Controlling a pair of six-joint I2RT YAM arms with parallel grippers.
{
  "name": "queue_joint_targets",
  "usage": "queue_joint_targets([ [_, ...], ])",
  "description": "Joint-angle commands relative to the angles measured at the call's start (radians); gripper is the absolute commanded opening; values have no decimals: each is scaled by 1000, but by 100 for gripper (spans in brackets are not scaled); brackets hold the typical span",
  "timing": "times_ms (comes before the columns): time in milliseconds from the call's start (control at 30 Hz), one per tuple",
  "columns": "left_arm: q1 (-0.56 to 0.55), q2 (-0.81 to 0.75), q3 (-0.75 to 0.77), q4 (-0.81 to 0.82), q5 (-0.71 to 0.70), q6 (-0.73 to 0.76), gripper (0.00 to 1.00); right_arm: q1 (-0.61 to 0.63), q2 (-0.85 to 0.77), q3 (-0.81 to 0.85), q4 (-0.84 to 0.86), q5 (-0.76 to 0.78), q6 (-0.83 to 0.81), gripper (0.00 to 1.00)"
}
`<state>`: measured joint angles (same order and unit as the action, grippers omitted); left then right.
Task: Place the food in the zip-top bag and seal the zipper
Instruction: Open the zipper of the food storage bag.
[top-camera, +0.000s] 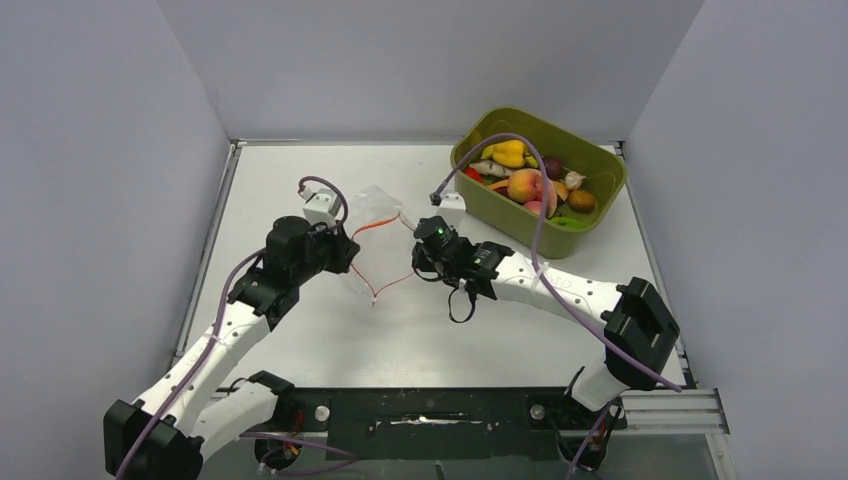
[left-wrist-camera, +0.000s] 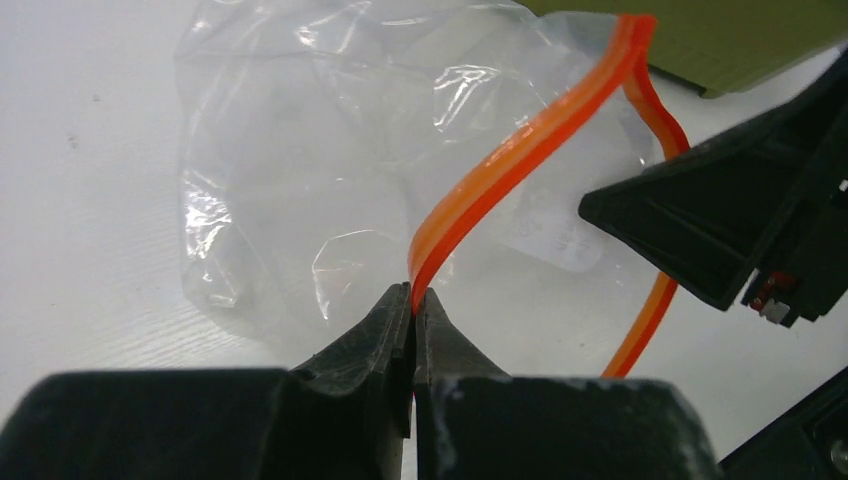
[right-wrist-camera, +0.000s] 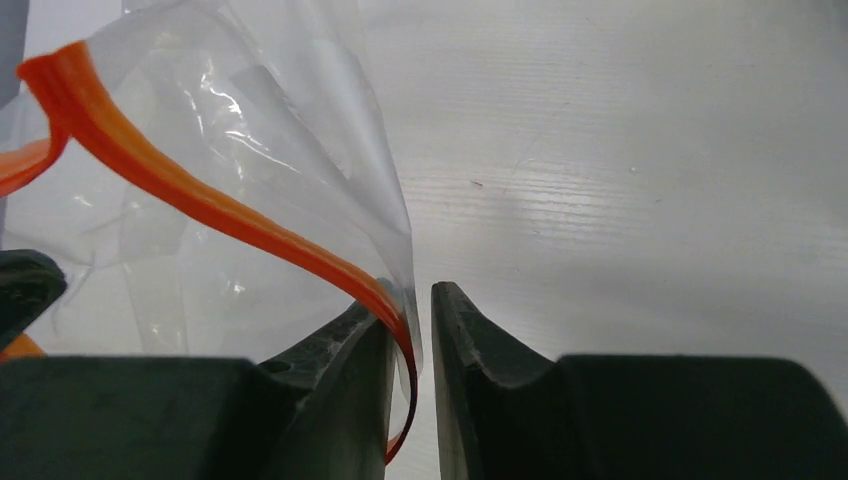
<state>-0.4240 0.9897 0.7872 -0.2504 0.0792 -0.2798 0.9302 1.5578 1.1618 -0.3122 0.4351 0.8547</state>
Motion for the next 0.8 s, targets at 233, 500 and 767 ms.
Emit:
queue_joint_targets([
  [233, 2, -65, -109, 147, 136, 78, 0, -6, -65, 49, 144, -183, -122, 50],
  [500, 2, -81, -126, 178, 136, 83, 0, -29, -152, 109, 67, -210, -237, 68],
  [767, 1, -84, -99, 102, 136, 73, 0, -88, -205, 193, -62, -107, -405, 68],
])
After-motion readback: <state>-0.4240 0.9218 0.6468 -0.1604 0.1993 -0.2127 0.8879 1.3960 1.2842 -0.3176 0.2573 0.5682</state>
